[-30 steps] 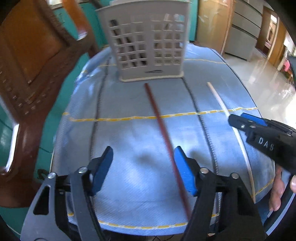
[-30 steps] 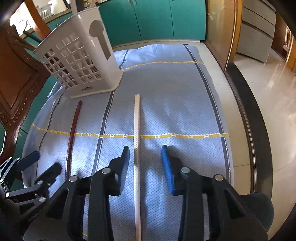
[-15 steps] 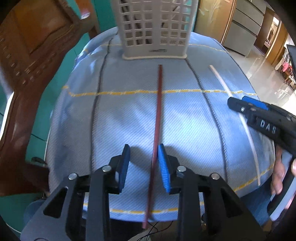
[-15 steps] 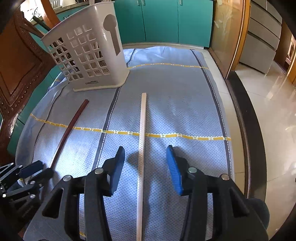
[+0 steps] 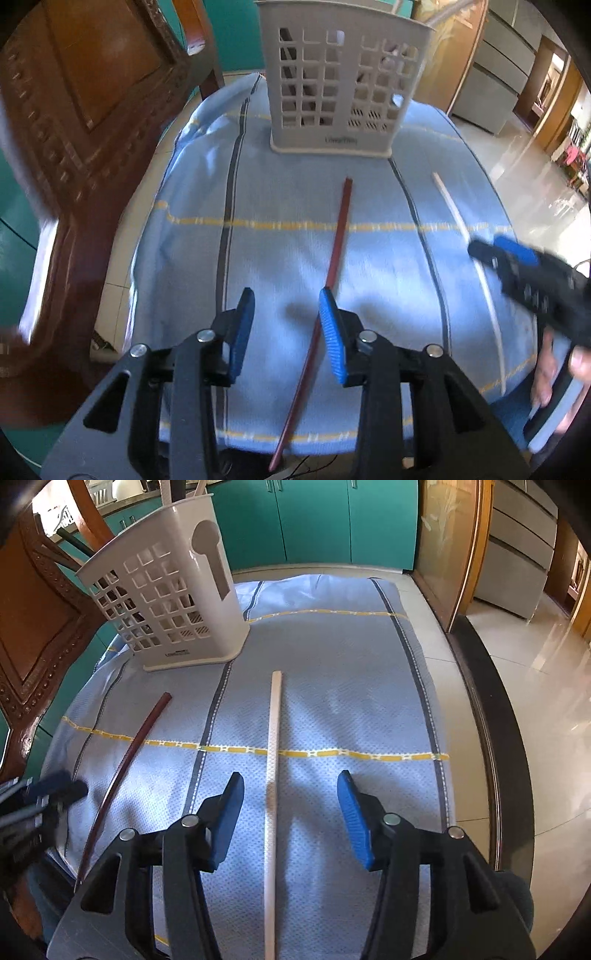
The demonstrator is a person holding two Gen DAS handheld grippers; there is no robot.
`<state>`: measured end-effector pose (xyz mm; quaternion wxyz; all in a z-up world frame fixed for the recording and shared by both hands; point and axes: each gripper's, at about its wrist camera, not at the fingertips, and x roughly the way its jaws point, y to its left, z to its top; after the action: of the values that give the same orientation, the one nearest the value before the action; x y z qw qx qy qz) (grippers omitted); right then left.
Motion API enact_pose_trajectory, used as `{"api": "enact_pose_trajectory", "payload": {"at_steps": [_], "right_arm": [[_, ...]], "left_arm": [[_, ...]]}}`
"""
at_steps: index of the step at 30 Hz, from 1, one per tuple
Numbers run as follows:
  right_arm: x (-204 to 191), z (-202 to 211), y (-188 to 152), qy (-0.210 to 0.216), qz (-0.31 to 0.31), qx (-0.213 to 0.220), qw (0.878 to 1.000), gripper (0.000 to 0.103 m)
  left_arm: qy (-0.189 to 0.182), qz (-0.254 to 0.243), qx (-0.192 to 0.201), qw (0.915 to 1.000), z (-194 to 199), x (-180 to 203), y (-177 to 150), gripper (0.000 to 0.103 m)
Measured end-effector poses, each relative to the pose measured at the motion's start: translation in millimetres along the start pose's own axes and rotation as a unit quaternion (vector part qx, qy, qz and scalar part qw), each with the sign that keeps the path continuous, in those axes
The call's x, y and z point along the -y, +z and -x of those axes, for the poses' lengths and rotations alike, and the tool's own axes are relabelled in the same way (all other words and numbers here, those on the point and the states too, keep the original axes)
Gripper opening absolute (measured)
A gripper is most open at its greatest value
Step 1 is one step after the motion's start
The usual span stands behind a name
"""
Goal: Organize utensils
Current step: 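Grasp a light wooden stick with the right gripper while the left grasps a reddish-brown one, then carry both sticks over the white basket and open both grippers to drop them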
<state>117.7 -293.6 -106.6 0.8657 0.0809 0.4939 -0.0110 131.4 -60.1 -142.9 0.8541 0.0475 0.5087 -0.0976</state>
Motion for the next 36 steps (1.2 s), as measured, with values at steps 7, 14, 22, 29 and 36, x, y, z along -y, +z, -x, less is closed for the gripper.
{"api": "enact_pose_trajectory", "payload": {"at_steps": [7,14,22,29,36], "right_arm": [[-2.4,-2.5,-0.3,-0.012,0.019,-0.003,1.000,0.052],[-9.0,-17.0,5.4,-0.036,0.055,-0.002,0.998,0.052],[-19.1,-32.5,23.1,-0.042,0.074,0.006,0.996,0.052],[-28.0,-39.6,33.0,-0.028,0.087,0.004,0.996,0.028],[-29.6,-36.7,32.4,0.008,0.077,-0.008,0.997,0.006]], "left_arm": [[0.011,-0.016,-0.008,0.9998,-30.6,20.3,34.6,0.037],[-0.001,-0.033,-0.026,0.9991,-48.3,38.6,40.9,0.037],[0.015,-0.043,-0.024,0.9987,-57.7,41.0,43.9,0.048],[-0.001,-0.031,-0.024,0.9992,-58.4,36.1,42.0,0.043],[-0.020,-0.028,-0.027,0.9990,-54.2,31.5,39.7,0.008]]}}
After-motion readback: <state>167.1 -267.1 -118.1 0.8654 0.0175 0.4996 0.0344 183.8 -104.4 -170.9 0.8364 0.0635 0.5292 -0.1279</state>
